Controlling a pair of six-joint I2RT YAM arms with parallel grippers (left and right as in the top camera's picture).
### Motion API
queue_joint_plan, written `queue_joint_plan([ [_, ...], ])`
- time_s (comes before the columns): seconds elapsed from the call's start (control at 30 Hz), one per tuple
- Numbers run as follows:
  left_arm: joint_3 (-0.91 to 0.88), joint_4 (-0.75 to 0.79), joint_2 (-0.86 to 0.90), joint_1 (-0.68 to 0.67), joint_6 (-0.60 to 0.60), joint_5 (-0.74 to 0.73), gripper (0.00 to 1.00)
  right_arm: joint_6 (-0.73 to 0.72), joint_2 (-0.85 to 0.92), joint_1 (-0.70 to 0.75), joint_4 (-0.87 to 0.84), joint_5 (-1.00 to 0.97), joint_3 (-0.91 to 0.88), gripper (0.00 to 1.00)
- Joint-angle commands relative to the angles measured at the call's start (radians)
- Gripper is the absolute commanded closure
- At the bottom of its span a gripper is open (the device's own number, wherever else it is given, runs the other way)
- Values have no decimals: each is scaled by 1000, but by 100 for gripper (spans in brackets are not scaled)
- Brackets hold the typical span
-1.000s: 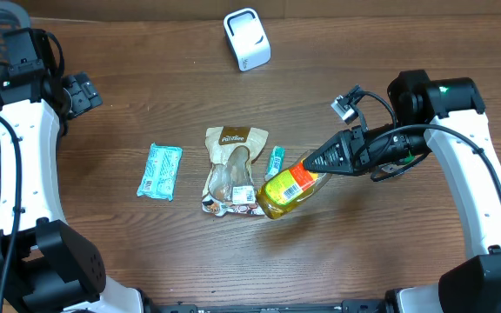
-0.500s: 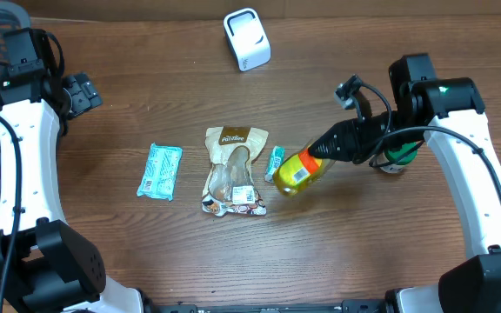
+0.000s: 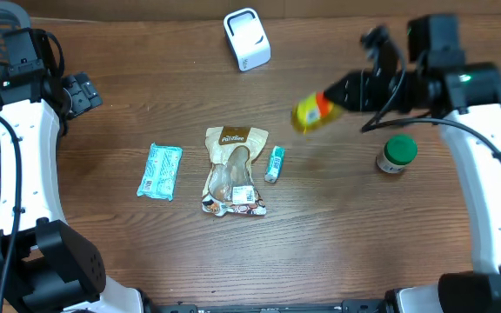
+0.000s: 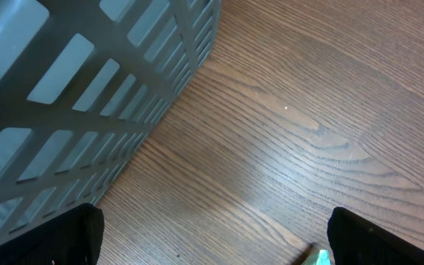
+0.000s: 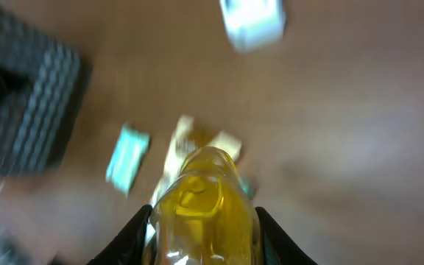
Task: Scan the item barcode
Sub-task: 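Swing the yellow bottle left and up toward the white scanner, then hold the yellow bottle in front of the white scanner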
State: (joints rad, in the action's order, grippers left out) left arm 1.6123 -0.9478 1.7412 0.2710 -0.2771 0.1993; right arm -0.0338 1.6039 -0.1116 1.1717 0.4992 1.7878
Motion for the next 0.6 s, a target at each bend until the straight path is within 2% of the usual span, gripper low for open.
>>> queue_joint_plan([
  [0.0, 18, 2, -9, 9, 12, 13, 0, -49, -3, -52, -7, -152, 212, 97],
  [0.17, 18, 2, -9, 9, 11, 13, 0, -6, 45, -139, -92, -384, 323, 97],
  [0.23, 18, 2, -9, 9, 12, 13, 1, 112, 87, -200, -184, -452, 319, 97],
  [0.3, 18, 2, -9, 9, 12, 13, 0, 187, 126, -240, -238, -496, 319, 97],
  [0.57, 18, 2, -9, 9, 12, 13, 1, 472, 361, -391, -491, -871, 317, 96],
])
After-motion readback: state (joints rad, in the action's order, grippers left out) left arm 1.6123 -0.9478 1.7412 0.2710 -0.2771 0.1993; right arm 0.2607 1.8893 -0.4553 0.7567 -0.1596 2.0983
